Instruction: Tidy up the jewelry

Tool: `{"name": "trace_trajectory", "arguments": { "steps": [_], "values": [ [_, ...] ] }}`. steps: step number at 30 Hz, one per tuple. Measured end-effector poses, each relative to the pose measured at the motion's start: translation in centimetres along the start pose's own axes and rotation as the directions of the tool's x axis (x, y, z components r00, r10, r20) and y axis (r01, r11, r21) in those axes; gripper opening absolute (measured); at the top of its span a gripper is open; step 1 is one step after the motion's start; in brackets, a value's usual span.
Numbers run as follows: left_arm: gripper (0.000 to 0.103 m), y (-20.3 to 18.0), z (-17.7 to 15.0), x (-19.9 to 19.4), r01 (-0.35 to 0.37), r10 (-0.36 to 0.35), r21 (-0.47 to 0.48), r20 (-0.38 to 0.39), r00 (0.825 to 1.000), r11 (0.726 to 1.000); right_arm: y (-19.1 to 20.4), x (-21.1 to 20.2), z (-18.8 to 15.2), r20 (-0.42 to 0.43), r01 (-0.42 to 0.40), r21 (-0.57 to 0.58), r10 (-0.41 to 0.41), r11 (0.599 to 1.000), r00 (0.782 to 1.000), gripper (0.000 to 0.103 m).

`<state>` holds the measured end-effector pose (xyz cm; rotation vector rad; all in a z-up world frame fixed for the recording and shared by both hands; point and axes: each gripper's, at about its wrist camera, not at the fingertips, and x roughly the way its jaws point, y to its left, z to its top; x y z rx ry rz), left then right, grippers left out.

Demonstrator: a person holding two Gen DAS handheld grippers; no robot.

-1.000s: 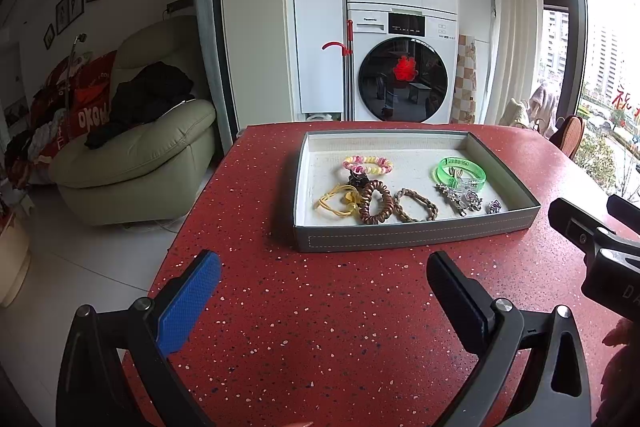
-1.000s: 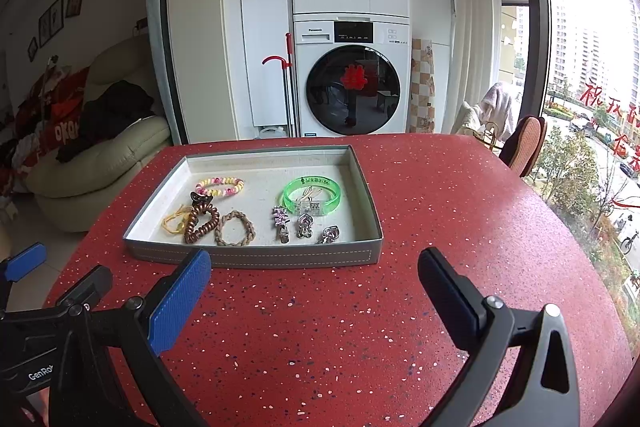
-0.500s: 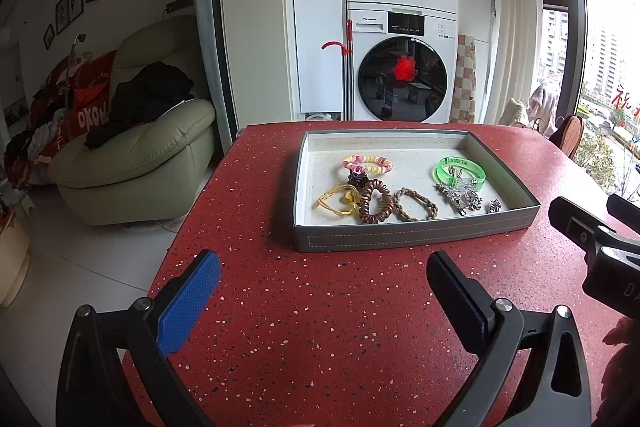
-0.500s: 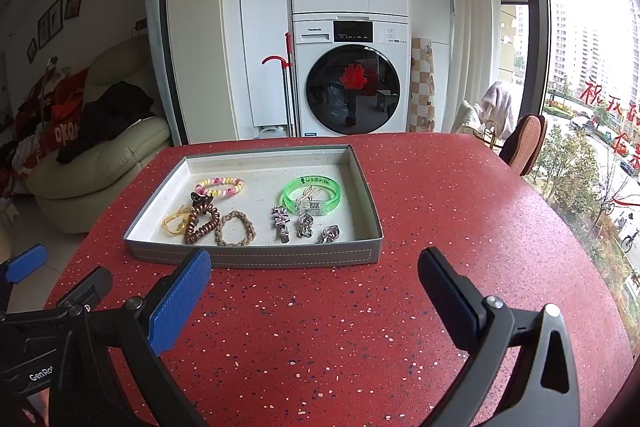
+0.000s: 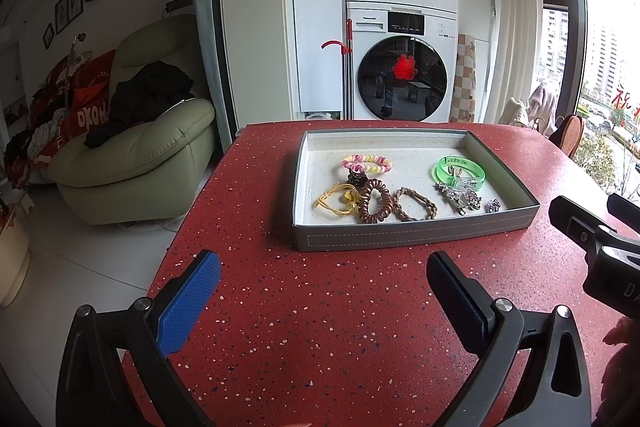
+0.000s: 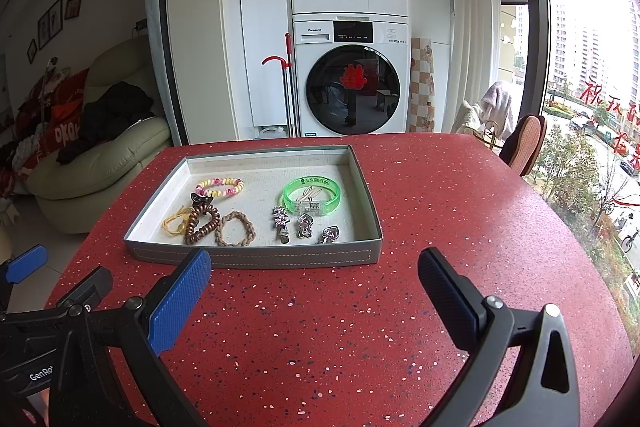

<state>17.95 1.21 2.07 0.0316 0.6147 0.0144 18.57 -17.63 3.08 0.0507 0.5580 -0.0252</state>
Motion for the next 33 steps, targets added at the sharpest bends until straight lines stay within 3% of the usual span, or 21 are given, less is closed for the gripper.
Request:
{"name": "trace_trajectory", "arguments": {
  "steps": [33],
  "values": [
    [0.103,-0.06,-0.11,0.3,0.0,0.0,-0.004,-0.008,1.0,1.0,-0.01,-0.06,0.1,-0.004,-0.001,0.007,0.001,1.0,1.0,0.103]
  ]
}}
